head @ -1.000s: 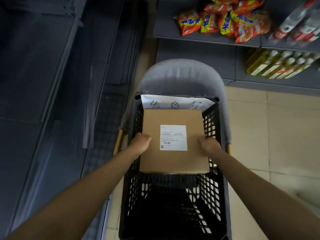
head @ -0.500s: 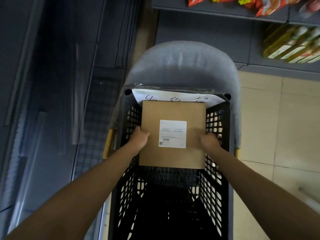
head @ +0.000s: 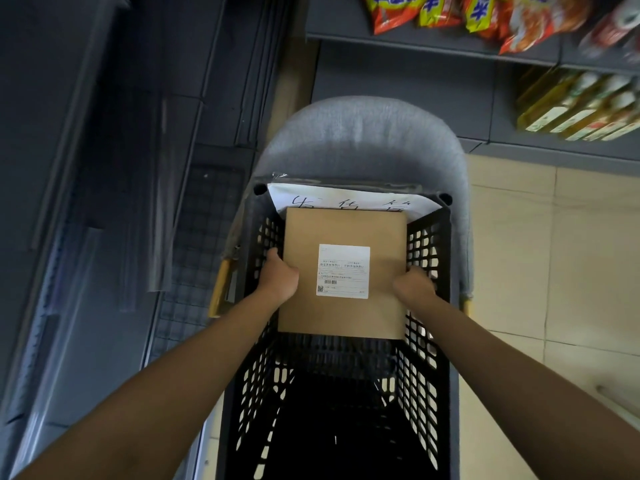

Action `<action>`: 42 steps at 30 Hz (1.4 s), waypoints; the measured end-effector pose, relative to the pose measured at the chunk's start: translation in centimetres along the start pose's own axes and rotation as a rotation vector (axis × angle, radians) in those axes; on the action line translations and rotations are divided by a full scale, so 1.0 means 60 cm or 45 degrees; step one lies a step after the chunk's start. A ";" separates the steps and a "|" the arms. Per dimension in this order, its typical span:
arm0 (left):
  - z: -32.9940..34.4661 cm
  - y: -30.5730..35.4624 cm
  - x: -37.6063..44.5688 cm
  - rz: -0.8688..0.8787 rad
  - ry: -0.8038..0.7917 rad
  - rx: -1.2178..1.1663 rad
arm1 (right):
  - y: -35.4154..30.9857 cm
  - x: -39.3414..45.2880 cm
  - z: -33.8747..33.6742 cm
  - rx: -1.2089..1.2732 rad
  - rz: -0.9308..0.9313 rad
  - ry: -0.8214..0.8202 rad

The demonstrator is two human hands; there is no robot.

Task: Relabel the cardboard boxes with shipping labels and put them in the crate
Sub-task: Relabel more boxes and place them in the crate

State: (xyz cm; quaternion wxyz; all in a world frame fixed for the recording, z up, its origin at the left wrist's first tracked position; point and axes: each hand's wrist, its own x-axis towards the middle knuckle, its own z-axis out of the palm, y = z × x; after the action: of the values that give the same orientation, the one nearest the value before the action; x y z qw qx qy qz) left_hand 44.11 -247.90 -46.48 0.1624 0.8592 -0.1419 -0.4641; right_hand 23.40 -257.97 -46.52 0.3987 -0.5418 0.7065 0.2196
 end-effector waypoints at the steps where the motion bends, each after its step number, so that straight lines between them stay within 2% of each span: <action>1: -0.005 0.004 -0.008 0.017 0.008 0.017 | 0.000 -0.008 -0.004 -0.031 -0.023 0.012; 8: -0.062 0.058 -0.098 0.225 0.005 0.292 | -0.002 -0.103 -0.073 -0.081 -0.350 0.049; 12: -0.120 0.116 -0.172 0.488 0.051 0.551 | -0.028 -0.192 -0.129 -0.233 -0.556 0.213; 19: -0.282 0.251 -0.322 0.896 0.432 0.770 | -0.104 -0.366 -0.266 -0.338 -0.895 0.663; 24: -0.357 0.275 -0.436 1.056 0.678 0.785 | -0.131 -0.481 -0.331 -0.299 -1.141 0.924; 29: -0.350 0.211 -0.533 0.999 0.821 0.833 | -0.098 -0.544 -0.317 -0.395 -1.292 0.997; 35: -0.325 0.076 -0.648 0.746 0.975 0.837 | -0.052 -0.618 -0.270 -0.529 -1.566 0.904; 42: -0.347 -0.152 -0.783 0.341 1.129 0.812 | -0.042 -0.767 -0.109 -0.719 -2.019 0.713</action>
State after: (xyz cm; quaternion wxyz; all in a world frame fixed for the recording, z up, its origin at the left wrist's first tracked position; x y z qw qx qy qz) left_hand 37.66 -218.02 -4.16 -0.0037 0.9530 -0.3013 0.0322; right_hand 27.98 -236.46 -5.52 0.0973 -0.9840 0.1143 -0.0959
